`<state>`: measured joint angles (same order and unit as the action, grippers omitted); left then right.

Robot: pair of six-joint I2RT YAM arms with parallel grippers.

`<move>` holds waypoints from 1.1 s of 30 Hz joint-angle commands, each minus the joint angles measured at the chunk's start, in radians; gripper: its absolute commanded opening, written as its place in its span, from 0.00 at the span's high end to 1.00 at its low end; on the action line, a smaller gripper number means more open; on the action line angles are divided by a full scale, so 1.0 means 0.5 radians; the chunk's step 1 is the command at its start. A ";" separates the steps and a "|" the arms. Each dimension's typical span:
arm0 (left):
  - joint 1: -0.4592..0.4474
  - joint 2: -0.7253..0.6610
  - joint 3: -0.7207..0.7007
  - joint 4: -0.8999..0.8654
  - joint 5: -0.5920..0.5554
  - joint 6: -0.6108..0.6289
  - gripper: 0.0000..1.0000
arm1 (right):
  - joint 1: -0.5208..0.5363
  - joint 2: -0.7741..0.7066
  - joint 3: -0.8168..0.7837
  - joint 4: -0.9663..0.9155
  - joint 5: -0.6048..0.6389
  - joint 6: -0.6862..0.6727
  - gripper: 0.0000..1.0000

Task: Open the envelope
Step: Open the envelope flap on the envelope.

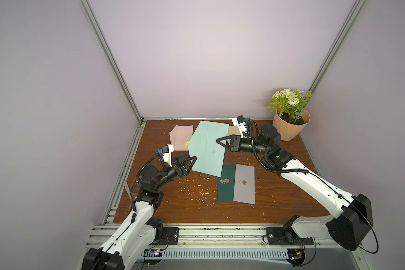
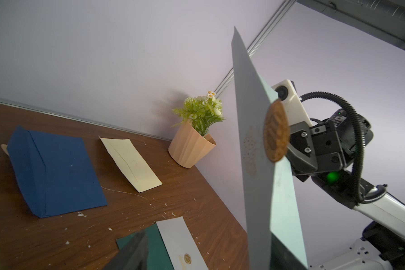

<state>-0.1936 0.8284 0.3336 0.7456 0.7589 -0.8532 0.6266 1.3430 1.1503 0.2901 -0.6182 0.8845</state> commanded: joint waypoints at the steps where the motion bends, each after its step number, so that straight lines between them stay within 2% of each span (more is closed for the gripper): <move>1: 0.023 0.005 -0.006 0.243 0.126 -0.097 0.29 | 0.009 0.024 0.009 0.195 -0.061 0.055 1.00; 7: 0.021 0.021 -0.013 0.293 0.166 -0.126 0.44 | 0.021 0.087 0.014 0.229 -0.078 0.063 1.00; 12: 0.020 0.051 -0.008 0.304 0.188 -0.138 0.48 | 0.040 0.124 0.015 0.292 -0.119 0.090 1.00; 19: 0.019 0.059 -0.015 0.327 0.197 -0.147 0.65 | 0.062 0.151 0.023 0.353 -0.179 0.121 1.00; 28: 0.019 0.031 -0.024 0.399 0.219 -0.202 0.98 | 0.068 0.185 0.021 0.360 -0.218 0.100 1.00; 33: 0.019 -0.007 -0.043 0.407 0.210 -0.206 1.00 | 0.066 0.204 0.030 0.282 -0.192 0.034 0.99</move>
<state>-0.1932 0.8459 0.3157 0.8848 0.8448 -0.9440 0.6533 1.4433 1.1503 0.4057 -0.6945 0.9268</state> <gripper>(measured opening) 0.045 0.065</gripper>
